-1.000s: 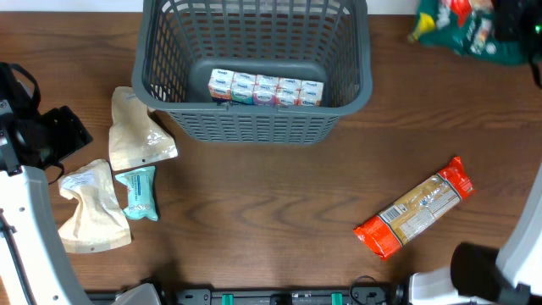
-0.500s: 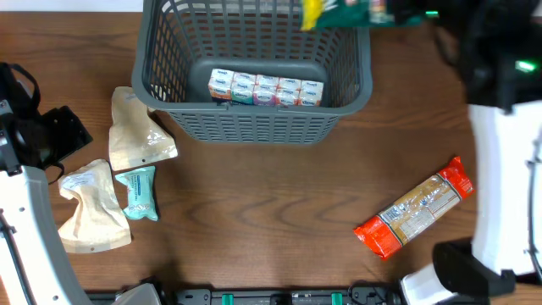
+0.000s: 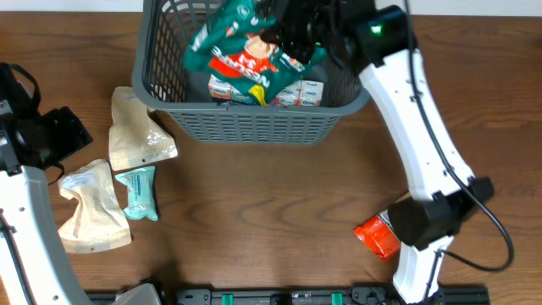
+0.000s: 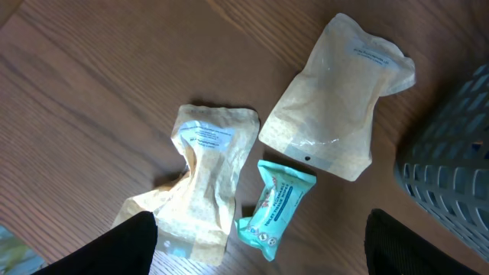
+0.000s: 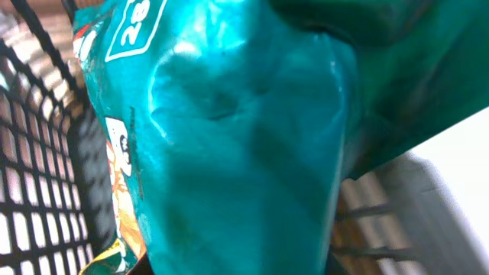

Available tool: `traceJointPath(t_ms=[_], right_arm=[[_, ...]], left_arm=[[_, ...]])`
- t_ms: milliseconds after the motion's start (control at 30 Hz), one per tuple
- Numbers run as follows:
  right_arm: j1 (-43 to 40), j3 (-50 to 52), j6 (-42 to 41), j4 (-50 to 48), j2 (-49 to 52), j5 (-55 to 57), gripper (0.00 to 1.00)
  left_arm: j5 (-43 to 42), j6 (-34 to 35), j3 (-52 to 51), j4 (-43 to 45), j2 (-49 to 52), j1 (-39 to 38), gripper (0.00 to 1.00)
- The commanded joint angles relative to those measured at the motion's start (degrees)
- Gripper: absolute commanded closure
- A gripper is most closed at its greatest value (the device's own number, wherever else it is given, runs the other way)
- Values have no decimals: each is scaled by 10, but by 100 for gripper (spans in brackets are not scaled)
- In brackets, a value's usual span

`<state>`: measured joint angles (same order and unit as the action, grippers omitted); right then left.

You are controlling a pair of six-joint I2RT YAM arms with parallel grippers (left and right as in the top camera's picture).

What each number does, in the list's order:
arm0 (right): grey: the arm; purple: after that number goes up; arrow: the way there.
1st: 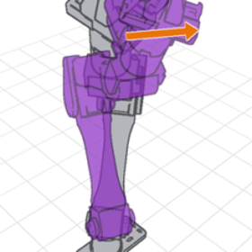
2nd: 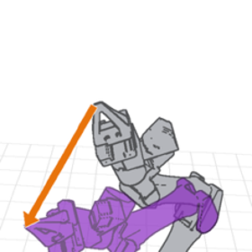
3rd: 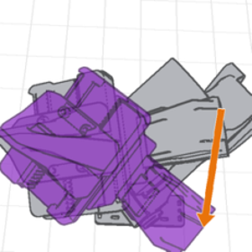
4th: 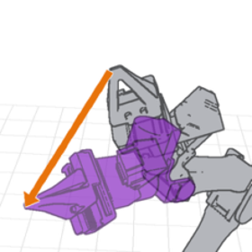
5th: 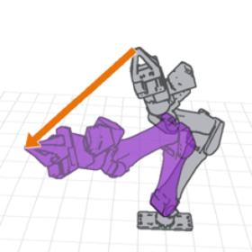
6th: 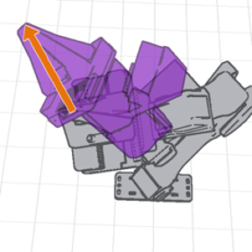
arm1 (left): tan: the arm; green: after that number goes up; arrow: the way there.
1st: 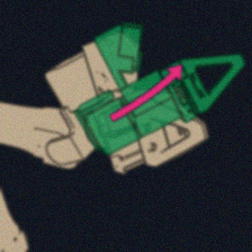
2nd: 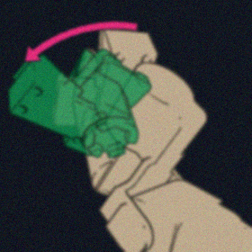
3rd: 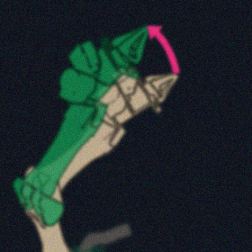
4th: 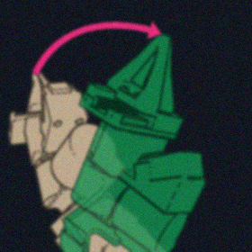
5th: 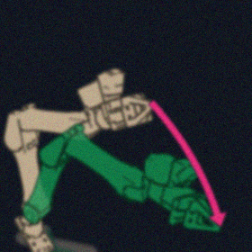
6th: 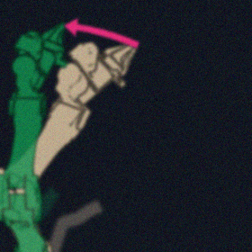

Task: Pack container
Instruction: 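Lift the Nescafé bag over and drop it into the basket, then move the right gripper down to grasp the spaghetti pack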

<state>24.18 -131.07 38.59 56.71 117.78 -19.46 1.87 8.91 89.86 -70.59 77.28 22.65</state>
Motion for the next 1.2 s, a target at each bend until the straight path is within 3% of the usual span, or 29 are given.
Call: traceJointPath(t_ms=[0, 200, 233, 267, 300, 333, 367, 567, 900, 1033, 1167], right_arm=[[-2, -12, 17, 10, 24, -13, 99], [-2, -12, -27, 26, 83, 14, 99], [-2, -12, -28, 30, 89, 14, 94], [-2, -12, -28, 34, 91, 14, 75], [-2, -12, -30, 37, 94, 14, 40], [-2, -12, -30, 41, 94, 14, 12], [-2, -12, -30, 45, 94, 13, 3], [-2, -13, -31, 55, 56, 9, 1], [-22, -67, -206, 52, -97, 202, 1], [-73, -80, -381, 48, -160, 287, 1], [-160, -80, -628, 159, -209, 369, 1]], left_arm=[[0, -10, 10, -3, 1, -2, 23], [0, -10, 10, -3, 1, -2, 23], [0, -10, 10, -3, 1, -2, 23], [0, -10, 10, -3, 1, -2, 23], [0, -10, 10, -3, 1, -2, 23], [0, -10, 10, -3, 1, -2, 23], [0, -10, 10, -3, 1, -2, 23], [0, -10, 10, -3, 1, -2, 23], [-14, -10, 10, -3, 1, -2, 23], [-14, -10, 10, -3, 1, -2, 23], [-15, -10, 10, -3, 1, -2, 23]])
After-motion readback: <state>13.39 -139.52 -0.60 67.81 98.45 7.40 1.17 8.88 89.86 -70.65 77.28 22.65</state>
